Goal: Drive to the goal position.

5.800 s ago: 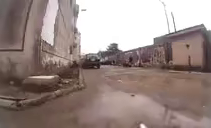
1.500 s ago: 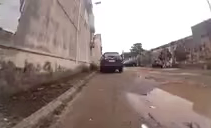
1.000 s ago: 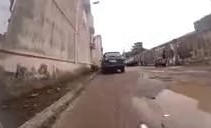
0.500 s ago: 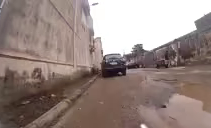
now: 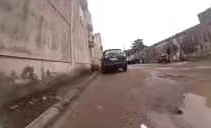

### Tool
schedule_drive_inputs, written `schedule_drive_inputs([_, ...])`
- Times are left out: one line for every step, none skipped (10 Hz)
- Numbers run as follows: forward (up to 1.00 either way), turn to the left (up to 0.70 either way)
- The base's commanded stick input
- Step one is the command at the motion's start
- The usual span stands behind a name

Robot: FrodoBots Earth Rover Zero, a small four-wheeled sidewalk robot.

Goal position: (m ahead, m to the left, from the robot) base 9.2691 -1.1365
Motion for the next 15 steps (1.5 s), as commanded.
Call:
schedule_drive_inputs([0.70, 0.00])
schedule_drive_inputs([0.70, 0.00])
schedule_drive_inputs([0.70, 0.00])
schedule_drive_inputs([0.70, 0.00])
schedule_drive_inputs([0.70, 0.00])
schedule_drive_inputs([0.70, 0.00])
schedule_drive_inputs([0.70, 0.00])
schedule_drive_inputs([0.70, -0.07])
schedule_drive_inputs([0.70, -0.32])
schedule_drive_inputs([0.70, -0.35])
schedule_drive_inputs([0.70, -0.35])
schedule_drive_inputs([0.70, -0.35])
schedule_drive_inputs([0.70, -0.35])
schedule_drive_inputs([0.70, -0.35])
schedule_drive_inputs([0.70, -0.35])
